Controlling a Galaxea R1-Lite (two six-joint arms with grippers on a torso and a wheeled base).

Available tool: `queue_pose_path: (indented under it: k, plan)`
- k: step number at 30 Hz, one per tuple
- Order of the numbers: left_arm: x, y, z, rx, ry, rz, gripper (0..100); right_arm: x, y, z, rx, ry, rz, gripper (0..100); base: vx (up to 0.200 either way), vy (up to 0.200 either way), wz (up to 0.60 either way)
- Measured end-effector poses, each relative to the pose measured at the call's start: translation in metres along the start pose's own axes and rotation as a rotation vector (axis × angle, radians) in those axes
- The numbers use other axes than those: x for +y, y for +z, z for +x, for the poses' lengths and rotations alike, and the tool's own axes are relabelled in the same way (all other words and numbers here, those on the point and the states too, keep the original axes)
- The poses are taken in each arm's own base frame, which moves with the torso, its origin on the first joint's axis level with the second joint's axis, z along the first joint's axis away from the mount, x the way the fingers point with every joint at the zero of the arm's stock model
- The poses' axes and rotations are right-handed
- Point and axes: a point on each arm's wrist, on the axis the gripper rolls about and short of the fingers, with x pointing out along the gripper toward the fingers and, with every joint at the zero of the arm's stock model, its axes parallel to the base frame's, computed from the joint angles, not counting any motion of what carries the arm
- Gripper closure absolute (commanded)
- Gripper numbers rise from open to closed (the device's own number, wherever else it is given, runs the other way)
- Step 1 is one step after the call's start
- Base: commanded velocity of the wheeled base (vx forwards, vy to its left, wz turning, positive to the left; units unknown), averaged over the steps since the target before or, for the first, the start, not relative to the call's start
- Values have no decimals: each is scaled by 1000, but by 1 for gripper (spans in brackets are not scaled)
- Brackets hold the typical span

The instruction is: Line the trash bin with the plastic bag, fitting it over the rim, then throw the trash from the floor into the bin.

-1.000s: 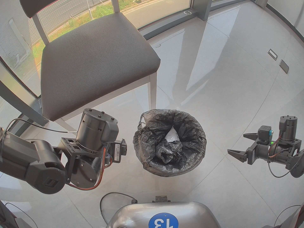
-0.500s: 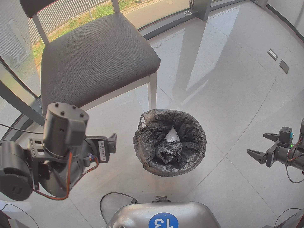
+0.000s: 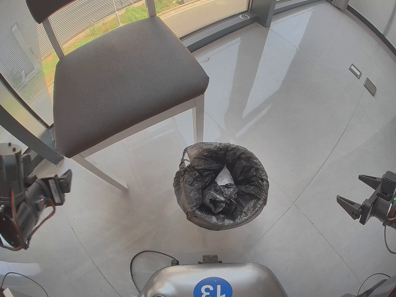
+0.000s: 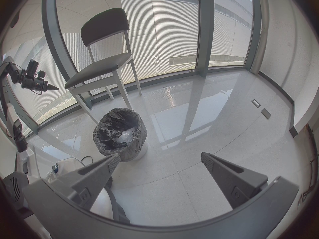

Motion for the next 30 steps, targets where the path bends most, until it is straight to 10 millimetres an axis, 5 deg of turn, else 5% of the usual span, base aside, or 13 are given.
queue_pose_path:
  k: [7,14,20,30]
  plan:
    - [58,-15,-33,-97,165,-34,0,8,-5,-20,-37,-21,-12,0,0,0,0]
    - [93,-58,-79,-153,241,-21,0,16,-9,-38,-52,-34,-14,0,0,0,0]
    - [106,-95,-103,-254,219,-44,0,28,-15,-64,-102,-72,27,0,0,0,0]
    - [104,-135,-103,-315,-16,-11,0,55,-39,-117,-248,-161,71,0,0,0,0]
